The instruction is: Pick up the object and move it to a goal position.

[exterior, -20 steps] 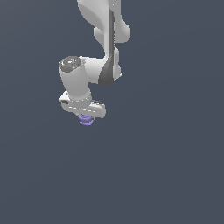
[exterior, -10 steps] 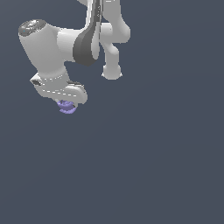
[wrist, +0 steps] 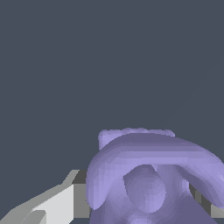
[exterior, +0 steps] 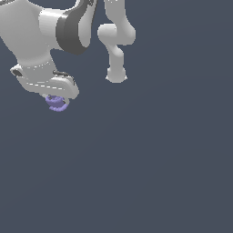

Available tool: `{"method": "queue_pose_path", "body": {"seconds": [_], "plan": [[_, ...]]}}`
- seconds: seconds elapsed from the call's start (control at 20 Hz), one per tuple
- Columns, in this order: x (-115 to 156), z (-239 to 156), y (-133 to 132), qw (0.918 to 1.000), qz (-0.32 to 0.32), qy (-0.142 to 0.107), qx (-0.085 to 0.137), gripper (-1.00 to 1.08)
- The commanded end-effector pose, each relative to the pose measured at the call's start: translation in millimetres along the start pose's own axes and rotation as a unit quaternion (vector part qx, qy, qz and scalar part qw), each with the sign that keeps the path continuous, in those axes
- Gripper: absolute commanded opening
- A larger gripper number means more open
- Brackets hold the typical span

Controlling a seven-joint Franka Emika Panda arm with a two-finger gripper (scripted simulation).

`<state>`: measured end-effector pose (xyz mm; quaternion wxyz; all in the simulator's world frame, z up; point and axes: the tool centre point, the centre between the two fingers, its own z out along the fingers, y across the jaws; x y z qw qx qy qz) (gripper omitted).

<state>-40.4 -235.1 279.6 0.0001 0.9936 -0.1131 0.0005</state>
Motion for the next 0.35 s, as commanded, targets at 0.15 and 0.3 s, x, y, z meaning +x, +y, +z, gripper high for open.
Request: {"method": "queue_pose_path", "body": {"seconds": [0.15,0.3], "plan": [[1.9,-5.1,3.7,1.0000,0.000,-0.001,0.000,-1.00],[2.0,-3.3,2.4,1.0000,0.000,-0.001,0.000,-1.00]]}}
